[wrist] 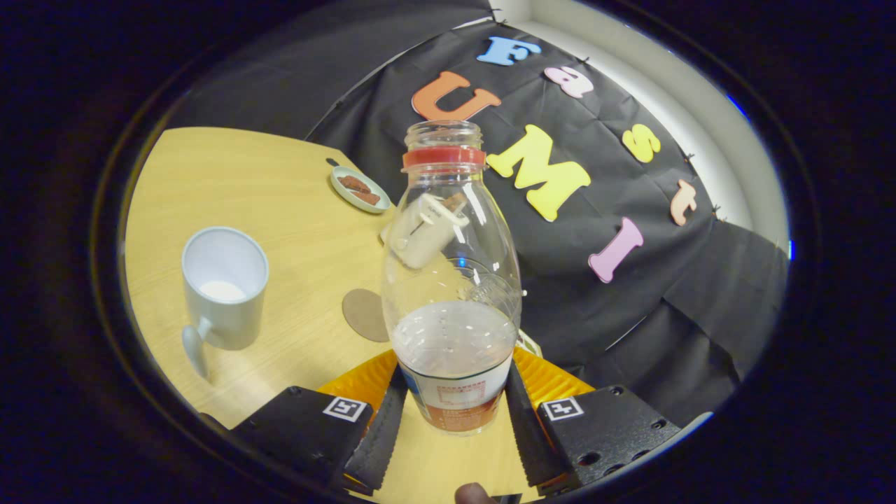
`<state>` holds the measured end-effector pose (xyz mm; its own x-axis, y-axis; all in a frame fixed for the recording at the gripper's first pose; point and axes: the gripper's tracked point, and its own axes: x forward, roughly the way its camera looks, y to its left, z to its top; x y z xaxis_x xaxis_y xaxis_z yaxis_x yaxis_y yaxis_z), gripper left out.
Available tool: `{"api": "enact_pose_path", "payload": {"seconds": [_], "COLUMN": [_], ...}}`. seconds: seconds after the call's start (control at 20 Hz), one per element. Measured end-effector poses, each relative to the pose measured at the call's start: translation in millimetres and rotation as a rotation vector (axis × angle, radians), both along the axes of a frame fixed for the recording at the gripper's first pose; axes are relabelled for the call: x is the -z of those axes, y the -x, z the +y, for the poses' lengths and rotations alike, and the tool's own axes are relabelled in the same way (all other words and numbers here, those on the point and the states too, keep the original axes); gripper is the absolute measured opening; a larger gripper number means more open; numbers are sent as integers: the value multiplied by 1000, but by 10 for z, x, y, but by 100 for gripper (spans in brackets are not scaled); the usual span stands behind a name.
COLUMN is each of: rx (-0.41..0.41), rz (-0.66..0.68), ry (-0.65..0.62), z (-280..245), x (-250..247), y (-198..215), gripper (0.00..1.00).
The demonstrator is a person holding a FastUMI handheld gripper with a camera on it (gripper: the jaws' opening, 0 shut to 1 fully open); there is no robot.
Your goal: Take the bottle from table, then pour the juice into the cup, finally place the bottle on the coaster
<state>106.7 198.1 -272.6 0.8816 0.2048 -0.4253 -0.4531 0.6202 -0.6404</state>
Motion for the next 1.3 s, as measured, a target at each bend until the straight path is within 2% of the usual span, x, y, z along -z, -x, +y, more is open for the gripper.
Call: {"api": "enact_pose_path", "payload": {"seconds": [0.15,0.6,1.05,1.3], "rx": [-39,-103,-151,-164], "rz": [-8,-87,-195,-217], "ry": [122,375,531,565], "z": [-26,-41,-52,-29], "x": [21,115,-38,-146], "y": [14,-24,-23,9], "gripper": [77,76,76,76]}}
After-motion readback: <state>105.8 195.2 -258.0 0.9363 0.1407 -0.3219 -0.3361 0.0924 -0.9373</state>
